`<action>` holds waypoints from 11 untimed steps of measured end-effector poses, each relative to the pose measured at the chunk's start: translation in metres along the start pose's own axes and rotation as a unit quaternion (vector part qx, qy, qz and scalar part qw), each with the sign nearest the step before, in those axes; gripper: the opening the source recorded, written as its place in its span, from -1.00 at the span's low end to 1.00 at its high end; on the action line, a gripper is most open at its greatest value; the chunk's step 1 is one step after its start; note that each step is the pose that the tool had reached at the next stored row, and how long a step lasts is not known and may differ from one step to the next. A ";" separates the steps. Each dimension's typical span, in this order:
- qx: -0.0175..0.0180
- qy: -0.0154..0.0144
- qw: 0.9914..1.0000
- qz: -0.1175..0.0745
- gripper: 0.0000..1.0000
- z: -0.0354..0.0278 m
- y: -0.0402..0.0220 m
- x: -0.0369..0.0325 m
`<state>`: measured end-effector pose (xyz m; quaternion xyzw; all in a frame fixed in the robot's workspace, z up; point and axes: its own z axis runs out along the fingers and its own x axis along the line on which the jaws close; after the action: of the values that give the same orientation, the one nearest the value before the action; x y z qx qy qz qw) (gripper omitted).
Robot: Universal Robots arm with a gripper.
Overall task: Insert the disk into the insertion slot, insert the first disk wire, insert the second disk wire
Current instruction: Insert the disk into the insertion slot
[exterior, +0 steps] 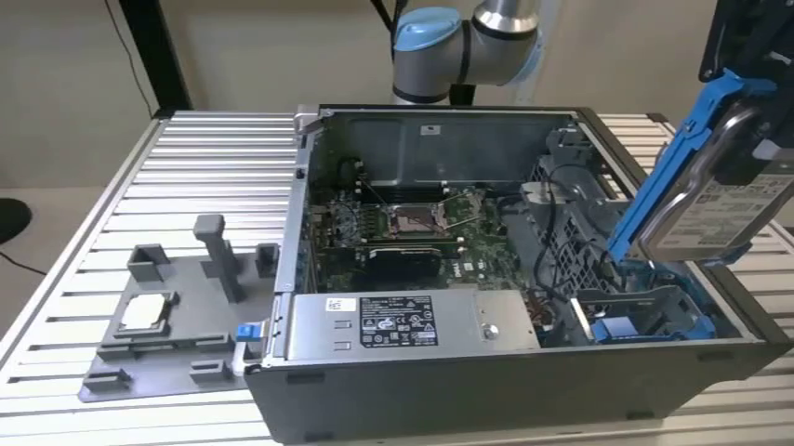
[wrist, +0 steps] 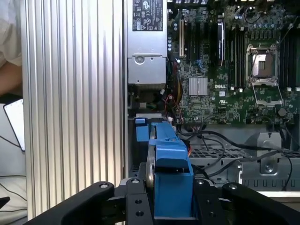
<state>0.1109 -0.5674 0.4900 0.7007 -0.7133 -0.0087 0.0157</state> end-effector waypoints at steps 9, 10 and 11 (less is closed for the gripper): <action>0.004 -0.004 1.000 -0.001 -1.00 0.0121 -0.0004 0.0038; 0.003 -0.008 1.000 -0.002 -1.00 0.0146 -0.0005 0.0054; 0.003 -0.009 1.000 -0.003 -1.00 0.0157 -0.0006 0.0061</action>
<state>0.1109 -0.5737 0.4744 0.7027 -0.7113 -0.0129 0.0065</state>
